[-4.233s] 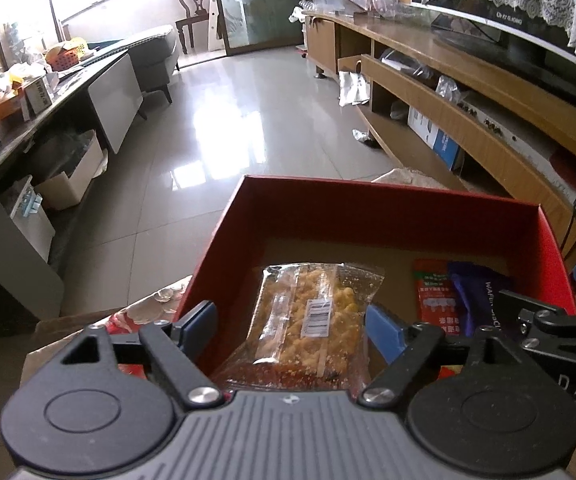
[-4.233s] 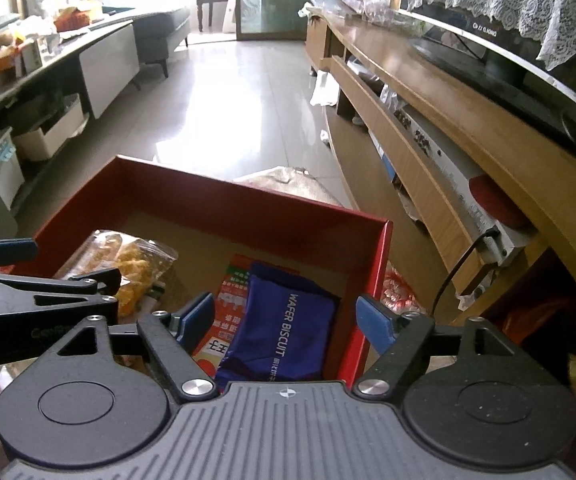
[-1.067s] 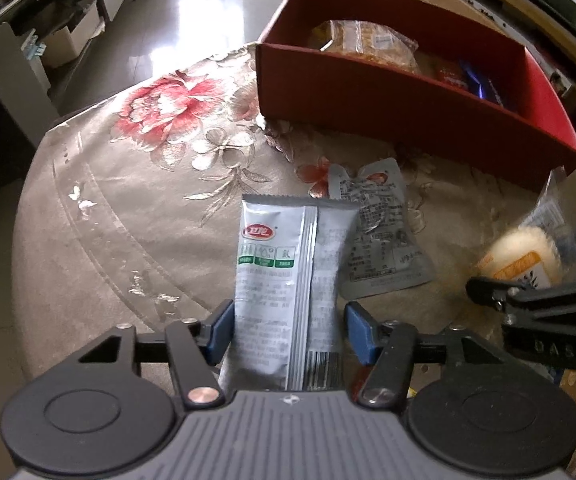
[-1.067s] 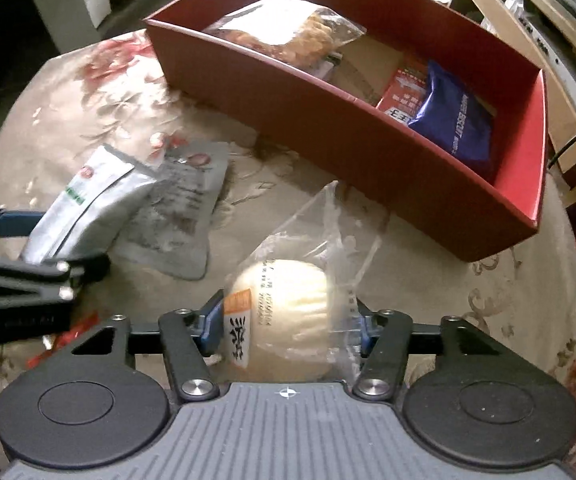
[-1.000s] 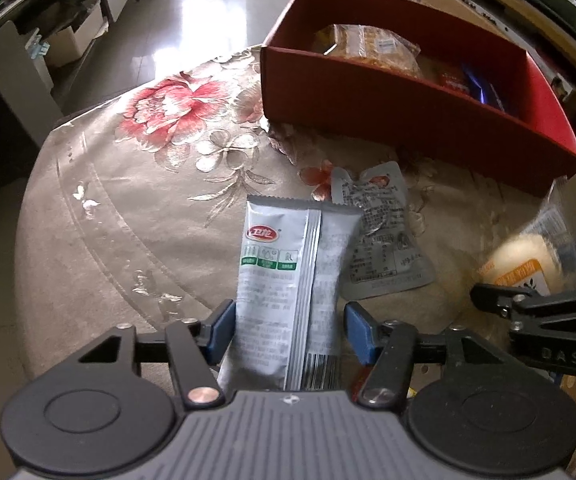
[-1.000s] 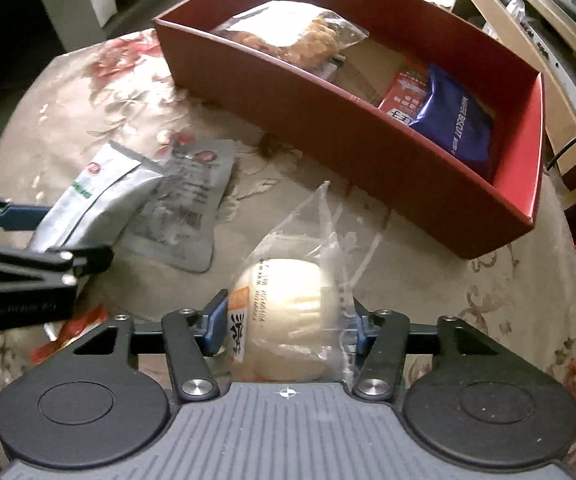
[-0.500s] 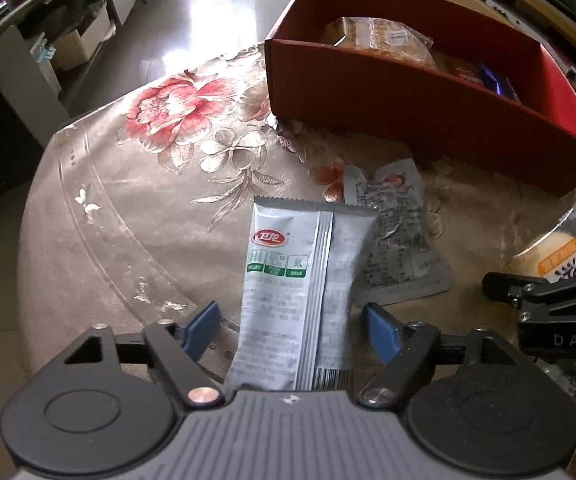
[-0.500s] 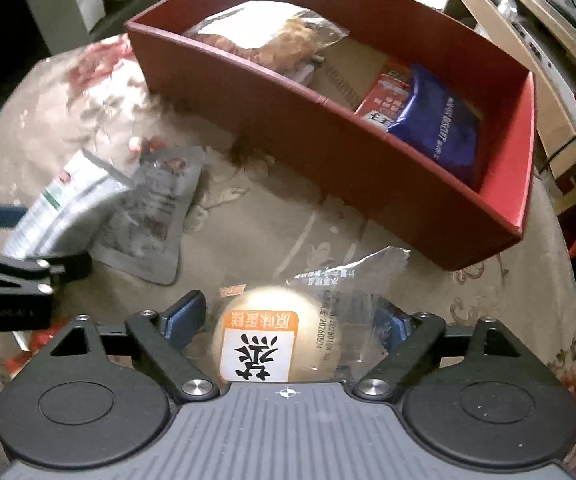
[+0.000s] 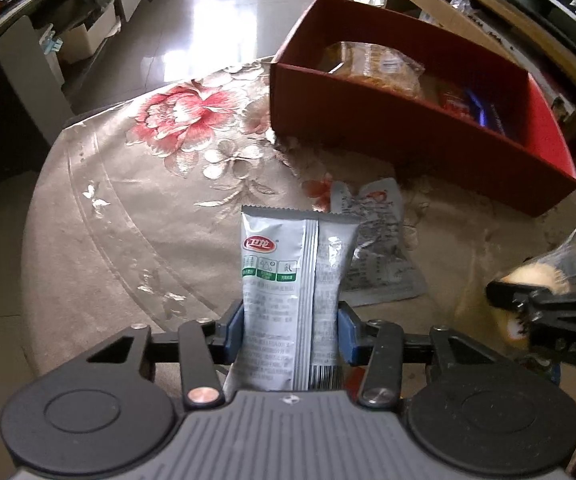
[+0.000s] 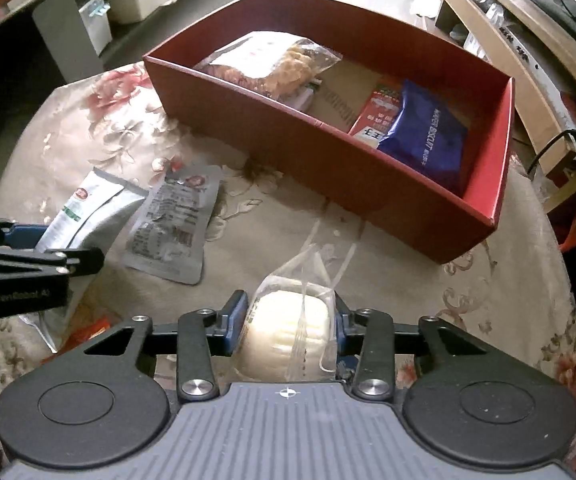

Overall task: Organize snacks
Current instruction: 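Grasp the white-green snack stick packet with the left tool while the right tool grasps the round bread bun bag, then carry both packets over the red box and lower them inside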

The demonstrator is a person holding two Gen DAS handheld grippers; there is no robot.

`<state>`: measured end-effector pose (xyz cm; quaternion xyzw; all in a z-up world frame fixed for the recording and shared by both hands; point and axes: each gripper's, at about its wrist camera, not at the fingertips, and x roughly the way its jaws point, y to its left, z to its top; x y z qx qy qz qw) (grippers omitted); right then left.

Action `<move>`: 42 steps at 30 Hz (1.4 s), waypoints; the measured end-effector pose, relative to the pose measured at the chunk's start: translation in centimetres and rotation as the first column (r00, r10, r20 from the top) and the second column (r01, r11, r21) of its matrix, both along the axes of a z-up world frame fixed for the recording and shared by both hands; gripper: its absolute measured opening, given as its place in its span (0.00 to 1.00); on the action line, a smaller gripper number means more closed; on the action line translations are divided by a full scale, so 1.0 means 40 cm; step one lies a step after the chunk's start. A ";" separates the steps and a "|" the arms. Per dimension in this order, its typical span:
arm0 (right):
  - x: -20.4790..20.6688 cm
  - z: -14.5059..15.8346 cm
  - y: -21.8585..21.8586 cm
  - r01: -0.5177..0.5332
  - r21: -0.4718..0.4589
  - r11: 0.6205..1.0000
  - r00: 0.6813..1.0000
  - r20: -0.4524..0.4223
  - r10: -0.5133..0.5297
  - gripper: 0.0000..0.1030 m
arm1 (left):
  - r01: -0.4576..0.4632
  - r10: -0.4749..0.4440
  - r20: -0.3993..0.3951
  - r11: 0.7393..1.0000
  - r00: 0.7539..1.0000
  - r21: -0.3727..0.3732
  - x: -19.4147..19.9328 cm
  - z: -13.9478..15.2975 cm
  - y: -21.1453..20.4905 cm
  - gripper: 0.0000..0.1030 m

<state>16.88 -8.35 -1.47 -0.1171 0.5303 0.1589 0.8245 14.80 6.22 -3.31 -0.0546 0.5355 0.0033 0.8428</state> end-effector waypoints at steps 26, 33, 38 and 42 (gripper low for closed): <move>-0.075 0.014 -0.031 -0.015 0.037 0.999 1.000 -0.004 0.015 0.47 | 0.025 -0.025 0.018 1.000 1.000 0.010 -0.033 0.019 -0.030 0.45; -0.087 0.066 -0.045 0.007 0.106 0.994 0.999 0.044 -0.012 0.46 | 0.016 -0.014 0.068 0.999 0.998 -0.030 -0.036 0.070 -0.028 0.45; -0.080 0.103 -0.058 0.022 0.157 0.987 0.996 0.083 -0.035 0.46 | 0.019 -0.015 0.105 0.999 0.994 -0.044 -0.023 0.105 -0.043 0.45; -0.065 0.134 -0.072 0.040 0.198 0.979 0.992 0.112 -0.063 0.46 | 0.029 -0.026 0.145 0.999 0.989 -0.015 -0.010 0.130 -0.068 0.45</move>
